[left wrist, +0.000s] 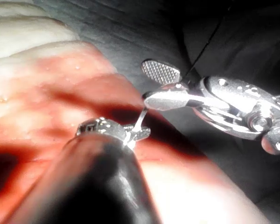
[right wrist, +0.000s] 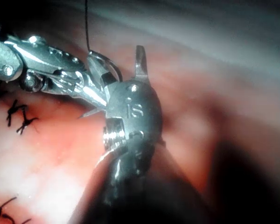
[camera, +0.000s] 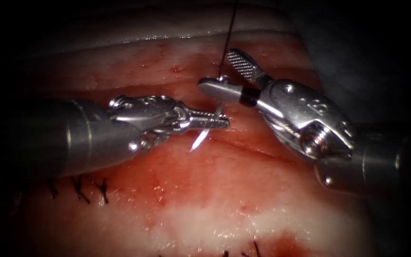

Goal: Wound Closure
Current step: Grab the needle straight on with the right gripper.

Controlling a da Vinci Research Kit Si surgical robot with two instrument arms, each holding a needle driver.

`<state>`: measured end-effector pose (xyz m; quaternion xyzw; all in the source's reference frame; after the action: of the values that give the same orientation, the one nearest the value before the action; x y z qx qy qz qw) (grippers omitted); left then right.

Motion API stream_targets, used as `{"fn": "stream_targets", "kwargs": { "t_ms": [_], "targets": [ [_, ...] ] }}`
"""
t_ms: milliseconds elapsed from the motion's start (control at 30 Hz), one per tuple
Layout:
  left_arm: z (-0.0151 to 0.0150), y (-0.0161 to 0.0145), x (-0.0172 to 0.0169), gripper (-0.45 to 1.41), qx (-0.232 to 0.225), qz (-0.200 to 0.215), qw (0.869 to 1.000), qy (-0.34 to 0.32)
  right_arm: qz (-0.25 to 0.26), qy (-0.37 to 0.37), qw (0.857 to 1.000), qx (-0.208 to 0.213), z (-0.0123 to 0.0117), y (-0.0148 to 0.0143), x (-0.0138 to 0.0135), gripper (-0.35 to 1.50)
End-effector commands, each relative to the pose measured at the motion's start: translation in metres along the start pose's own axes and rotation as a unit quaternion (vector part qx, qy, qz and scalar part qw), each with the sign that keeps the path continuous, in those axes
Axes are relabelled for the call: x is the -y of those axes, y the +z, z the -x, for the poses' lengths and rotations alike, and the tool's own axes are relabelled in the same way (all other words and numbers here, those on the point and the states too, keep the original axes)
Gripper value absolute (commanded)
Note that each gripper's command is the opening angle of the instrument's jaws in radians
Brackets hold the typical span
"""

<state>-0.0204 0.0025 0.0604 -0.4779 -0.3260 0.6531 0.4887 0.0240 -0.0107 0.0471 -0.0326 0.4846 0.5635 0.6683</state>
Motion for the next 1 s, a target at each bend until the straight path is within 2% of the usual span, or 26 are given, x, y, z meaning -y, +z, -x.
{"fn": "stream_targets", "kwargs": {
  "t_ms": [33, 200, 300, 400, 433, 833, 867, 900, 933, 967, 1000],
  "targets": [
    [-0.0002, 0.0006, 0.0003, -0.45, 0.000, 0.000, 1.000, 0.001, -0.001, -0.004, 1.000, -0.002, 0.0003, 0.0009, 0.0002, 1.23],
    [-0.0002, 0.0006, -0.0001, -0.45, 0.000, -0.001, 1.000, 0.006, -0.001, -0.014, 1.000, -0.001, 0.0005, 0.0009, 0.0001, 1.20],
    [-0.0001, 0.0005, -0.0005, -0.45, 0.000, -0.002, 1.000, 0.006, -0.001, -0.018, 1.000, -0.002, 0.0006, 0.0009, 0.0001, 1.08],
    [-0.0001, 0.0005, -0.0006, -0.45, 0.000, -0.003, 1.000, 0.009, -0.001, -0.018, 1.000, 0.000, 0.0005, 0.0007, 0.0003, 0.37],
    [-0.0001, 0.0005, -0.0006, -0.45, -0.002, -0.002, 1.000, 0.009, -0.003, -0.018, 1.000, -0.002, 0.0005, 0.0006, 0.0004, -0.35],
    [-0.0006, 0.0003, -0.0009, -0.45, -0.037, -0.016, 0.998, 0.055, -0.010, -0.013, 1.000, 0.000, 0.0007, 0.0000, -0.0003, -0.35],
    [-0.0007, 0.0002, -0.0008, -0.30, -0.040, -0.014, 0.997, 0.060, -0.015, -0.013, 1.000, -0.001, 0.0007, 0.0001, -0.0004, -0.35],
    [-0.0007, 0.0002, -0.0008, -0.30, -0.040, -0.014, 0.997, 0.060, -0.015, -0.013, 1.000, -0.001, 0.0007, 0.0001, -0.0004, -0.35],
    [-0.0007, 0.0000, -0.0008, 0.93, -0.048, -0.007, 0.993, 0.106, -0.028, -0.013, 1.000, -0.003, 0.0007, 0.0003, -0.0005, -0.35],
    [-0.0007, -0.0002, -0.0007, 1.15, -0.048, -0.002, 0.992, 0.115, -0.031, -0.013, 0.999, -0.003, 0.0008, 0.0004, -0.0006, -0.35],
    [-0.0006, -0.0005, -0.0006, 1.26, -0.046, 0.009, 0.990, 0.130, -0.037, -0.019, 0.999, -0.004, 0.0008, 0.0006, -0.0007, -0.35]
  ]
}}
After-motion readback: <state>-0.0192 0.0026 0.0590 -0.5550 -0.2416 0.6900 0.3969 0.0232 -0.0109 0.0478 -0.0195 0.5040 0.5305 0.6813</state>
